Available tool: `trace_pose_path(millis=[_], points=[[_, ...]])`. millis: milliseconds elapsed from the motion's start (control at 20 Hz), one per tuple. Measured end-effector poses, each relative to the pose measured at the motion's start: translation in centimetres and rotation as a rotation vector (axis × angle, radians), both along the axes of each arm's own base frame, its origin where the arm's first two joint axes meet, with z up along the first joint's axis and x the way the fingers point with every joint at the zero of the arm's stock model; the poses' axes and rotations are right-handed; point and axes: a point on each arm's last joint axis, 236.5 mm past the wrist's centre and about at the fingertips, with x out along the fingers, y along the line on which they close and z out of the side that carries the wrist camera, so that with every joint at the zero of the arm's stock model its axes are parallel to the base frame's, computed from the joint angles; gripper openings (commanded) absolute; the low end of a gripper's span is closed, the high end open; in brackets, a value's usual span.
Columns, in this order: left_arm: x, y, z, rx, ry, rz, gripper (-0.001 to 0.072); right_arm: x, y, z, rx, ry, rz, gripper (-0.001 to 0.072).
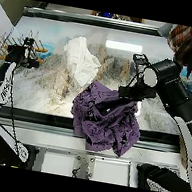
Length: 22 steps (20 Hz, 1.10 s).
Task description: Fold the clothes and pants, and hang the long-sleeved shirts on hangers.
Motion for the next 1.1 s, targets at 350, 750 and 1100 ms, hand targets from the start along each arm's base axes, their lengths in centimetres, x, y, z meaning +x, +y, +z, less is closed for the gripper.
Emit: trace_pose_path(millis=[350, 750, 1100], points=[[1.3, -1.8, 9.9, 0.051, -0.173, -0.048, 0.0018, 0.0, 0.0, 0.0, 0.000, 0.001, 0.000, 0.0021], [-0.8, -9.0, 17.0, 0.037, -0.174, -0.271, 0.0017, 0.0, 0.0, 0.0, -0.001, 0.001, 0.000, 0.0021], [-11.5, -21.3, 19.2, -0.357, 0.059, -0.933, 0.0018, 0.0, 0.0, 0.0, -0.001, 0.001, 0.000, 0.0021]])
